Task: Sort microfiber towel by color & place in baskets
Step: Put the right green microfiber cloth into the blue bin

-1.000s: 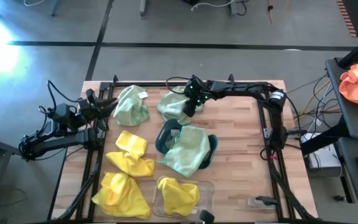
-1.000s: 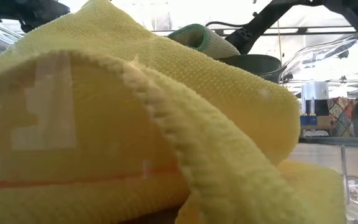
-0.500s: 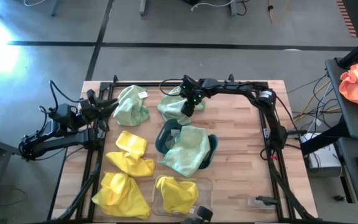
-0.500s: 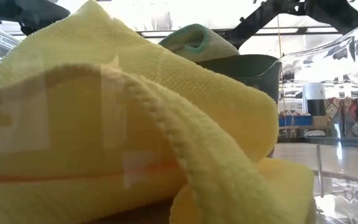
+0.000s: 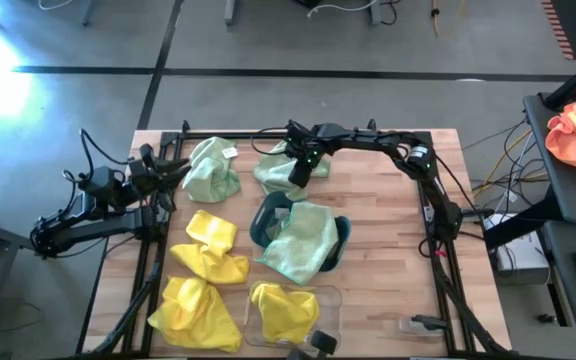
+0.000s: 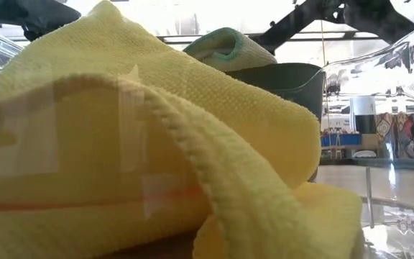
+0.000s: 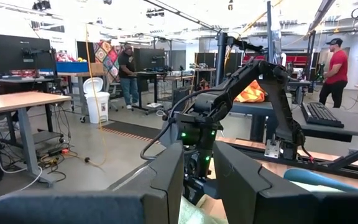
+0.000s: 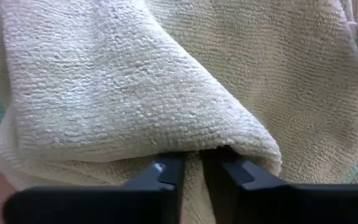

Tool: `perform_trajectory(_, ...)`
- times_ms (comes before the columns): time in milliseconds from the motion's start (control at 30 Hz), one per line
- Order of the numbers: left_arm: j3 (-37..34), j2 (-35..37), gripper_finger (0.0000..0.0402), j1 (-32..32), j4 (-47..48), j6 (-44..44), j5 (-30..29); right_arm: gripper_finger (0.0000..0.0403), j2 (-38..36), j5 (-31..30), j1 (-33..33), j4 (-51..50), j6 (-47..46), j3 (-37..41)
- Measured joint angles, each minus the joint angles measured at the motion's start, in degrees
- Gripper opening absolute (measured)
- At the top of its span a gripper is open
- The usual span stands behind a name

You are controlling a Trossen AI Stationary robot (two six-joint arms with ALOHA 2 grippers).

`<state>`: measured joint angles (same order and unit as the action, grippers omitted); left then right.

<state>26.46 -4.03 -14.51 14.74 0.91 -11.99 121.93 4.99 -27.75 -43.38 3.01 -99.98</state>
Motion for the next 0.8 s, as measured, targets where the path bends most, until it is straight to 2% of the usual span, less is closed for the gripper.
perform_trajectory(67, 0.0, 0.0, 0.0075, 0.0, 0.0, -0.2, 0.0, 0.0020, -0.2, 0.0, 0.0, 0.0, 0.1, 0.0)
perform_trajectory(133, 0.0, 0.0, 0.0075, 0.0, 0.0, -0.2, 0.0, 0.0013, -0.3, 0.0, 0.0, 0.0, 0.0, -0.3)
perform_trajectory(367, 0.0, 0.0, 0.0075, 0.0, 0.0, -0.5, 0.0, 0.0009, -0.4, 1.8, 0.1, -2.1, -1.7, -3.9)
perform_trajectory(800, 0.0, 0.0, 0.0075, 0.0, 0.1, -1.1, 1.0, 0.0009, -0.6, 2.8, 0.3, -8.5, -3.9, -18.3)
